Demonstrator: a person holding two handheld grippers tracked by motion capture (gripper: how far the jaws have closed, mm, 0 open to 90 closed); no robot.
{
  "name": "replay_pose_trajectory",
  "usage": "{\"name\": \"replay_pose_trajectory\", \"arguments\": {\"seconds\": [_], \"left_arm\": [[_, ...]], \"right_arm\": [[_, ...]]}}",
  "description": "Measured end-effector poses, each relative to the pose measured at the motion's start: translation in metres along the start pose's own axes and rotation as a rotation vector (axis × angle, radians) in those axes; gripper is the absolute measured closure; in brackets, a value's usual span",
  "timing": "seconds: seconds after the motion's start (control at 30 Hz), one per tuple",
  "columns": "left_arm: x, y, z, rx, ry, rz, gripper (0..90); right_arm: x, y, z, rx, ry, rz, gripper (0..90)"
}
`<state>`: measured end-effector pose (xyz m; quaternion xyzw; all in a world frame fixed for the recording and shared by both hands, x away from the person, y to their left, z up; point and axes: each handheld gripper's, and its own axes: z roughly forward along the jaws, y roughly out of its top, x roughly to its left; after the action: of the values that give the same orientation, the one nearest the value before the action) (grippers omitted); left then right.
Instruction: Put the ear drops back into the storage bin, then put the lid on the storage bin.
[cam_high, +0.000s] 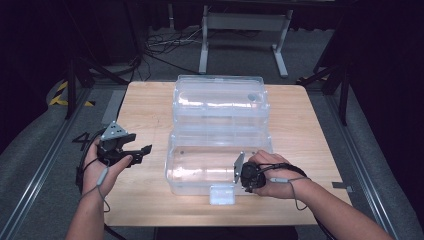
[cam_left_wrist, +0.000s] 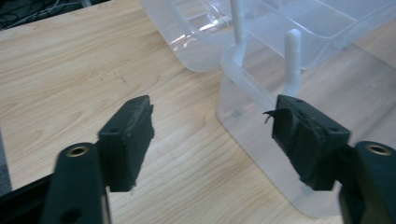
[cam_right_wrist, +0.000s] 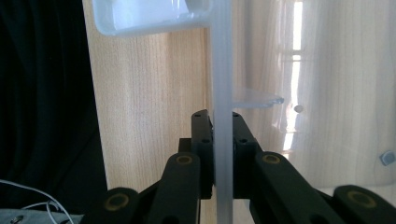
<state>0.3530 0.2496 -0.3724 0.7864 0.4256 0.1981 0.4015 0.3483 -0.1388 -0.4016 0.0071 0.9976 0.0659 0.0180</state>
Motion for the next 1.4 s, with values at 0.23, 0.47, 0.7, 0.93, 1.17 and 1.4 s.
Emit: {"name": "replay_pose_trajectory", "arguments": {"seconds": [0.23,0.47,0.7,0.93,1.17,1.4], "left_arm": [[-0.004,0.007,0.001,-0.021,0.006,-0.002,30.0],[-0.012,0.03,0.0,-0.04,-0.044,0.028,36.1],[-0.023,0.056,0.002,-0.057,-0.087,0.062,36.6],[-0.032,0.077,0.01,-0.062,-0.114,0.095,37.6],[-0.04,0.097,0.019,-0.074,-0.149,0.134,38.2],[-0.05,0.117,0.035,-0.069,-0.183,0.171,38.8]], "right_arm": [[0.0,-0.002,0.0,-0.019,-0.006,-0.002,84.7],[0.001,-0.005,0.0,-0.046,-0.009,0.002,84.6],[0.001,-0.006,0.0,-0.06,-0.005,0.011,84.4],[0.0,-0.008,0.0,-0.071,0.001,0.021,84.1],[0.0,-0.01,0.0,-0.084,0.008,0.035,83.8],[0.0,-0.011,0.0,-0.093,0.01,0.046,83.7]]}}
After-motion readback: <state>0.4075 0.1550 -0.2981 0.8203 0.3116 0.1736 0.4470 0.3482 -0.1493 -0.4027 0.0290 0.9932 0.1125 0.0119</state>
